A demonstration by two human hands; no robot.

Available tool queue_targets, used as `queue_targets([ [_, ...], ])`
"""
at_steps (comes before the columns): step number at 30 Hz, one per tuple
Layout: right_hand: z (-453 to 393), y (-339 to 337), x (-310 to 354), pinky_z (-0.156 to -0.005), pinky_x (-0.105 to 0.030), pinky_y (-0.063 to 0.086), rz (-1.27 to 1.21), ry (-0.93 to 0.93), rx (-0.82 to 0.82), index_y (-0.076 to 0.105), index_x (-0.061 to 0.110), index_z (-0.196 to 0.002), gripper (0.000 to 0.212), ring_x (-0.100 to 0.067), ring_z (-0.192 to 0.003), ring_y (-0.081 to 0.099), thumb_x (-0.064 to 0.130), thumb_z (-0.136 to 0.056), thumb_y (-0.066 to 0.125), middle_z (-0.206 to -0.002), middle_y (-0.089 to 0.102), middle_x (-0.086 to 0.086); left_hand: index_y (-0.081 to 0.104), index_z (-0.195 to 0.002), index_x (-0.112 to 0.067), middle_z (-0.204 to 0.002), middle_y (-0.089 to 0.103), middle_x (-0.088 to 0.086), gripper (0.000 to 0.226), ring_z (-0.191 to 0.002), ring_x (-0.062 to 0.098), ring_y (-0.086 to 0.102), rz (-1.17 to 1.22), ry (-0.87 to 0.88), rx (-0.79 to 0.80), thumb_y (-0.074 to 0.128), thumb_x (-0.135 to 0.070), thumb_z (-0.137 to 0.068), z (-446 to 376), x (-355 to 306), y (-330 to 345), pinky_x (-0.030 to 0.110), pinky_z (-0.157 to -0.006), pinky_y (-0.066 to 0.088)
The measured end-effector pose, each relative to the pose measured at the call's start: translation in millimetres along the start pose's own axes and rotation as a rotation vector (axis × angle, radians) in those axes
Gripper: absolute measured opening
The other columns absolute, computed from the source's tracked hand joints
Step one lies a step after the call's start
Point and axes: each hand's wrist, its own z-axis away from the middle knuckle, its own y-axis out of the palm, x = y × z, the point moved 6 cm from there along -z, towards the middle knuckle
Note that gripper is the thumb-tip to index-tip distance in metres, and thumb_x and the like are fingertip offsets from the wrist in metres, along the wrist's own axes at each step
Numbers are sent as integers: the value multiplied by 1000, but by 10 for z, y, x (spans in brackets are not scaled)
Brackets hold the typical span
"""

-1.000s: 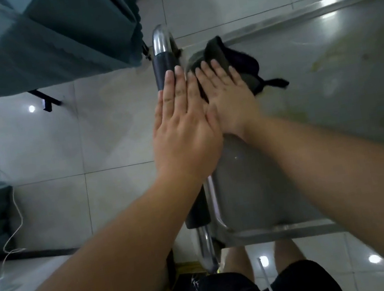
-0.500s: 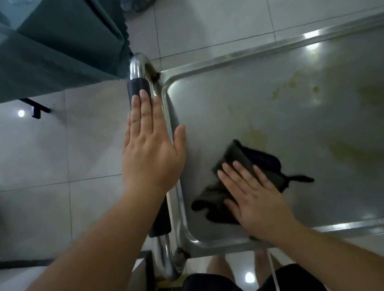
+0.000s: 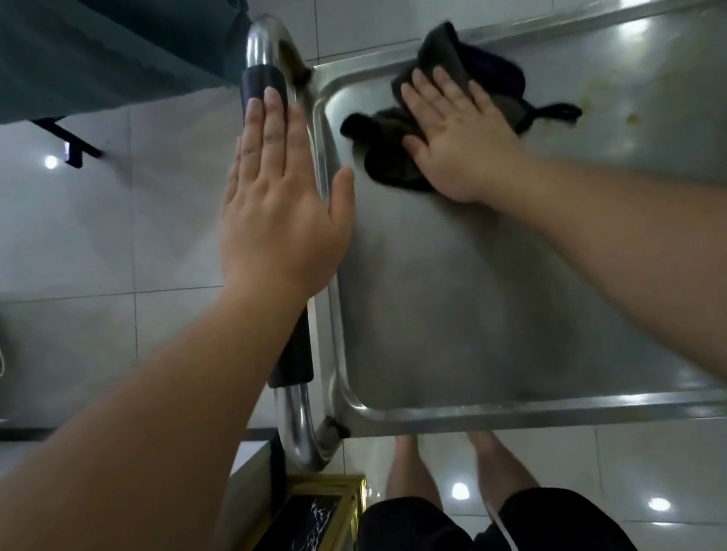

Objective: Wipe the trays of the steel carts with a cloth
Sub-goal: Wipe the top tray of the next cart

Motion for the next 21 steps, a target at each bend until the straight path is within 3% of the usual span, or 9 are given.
queue_targets([
  [6,1883,513,100,-128,-51,16,12,-82,-79,26,16,-166,66,-20,-161,14,46,-107,37,-172,23,-2,-4,-169,-16,-177,-13,1,80,-161,13,-18,-50,11,37,16,-64,-108,-19,2,21,34,-126,-10],
  [11,3049,971,-113,-123,-56,28,43,-36,21,24,20,-166,69,-18,-161,12,50,-106,37,-174,17,2,-1,-169,-16,-176,-18,1,84,-160,15,-23,-107,35,84,25,-63,-104,-29,40,58,39,-125,-6],
  [17,2361,671,-357,-125,-53,25,33,-41,-61,28,20,-165,67,-18,-160,17,48,-106,39,-172,23,3,-3,-169,-19,-176,-19,0,77,-158,11,-26,-78,-6,64,21,-59,-108,-6,12,56,38,-127,-6],
  [21,1216,202,-732,-130,-46,8,-23,107,-70,18,27,-168,67,-15,-161,8,52,-107,32,-174,13,7,-2,-169,-15,-176,-18,3,75,-158,12,-26,-80,-11,57,16,-57,-110,-2,-30,21,33,-127,-15],
])
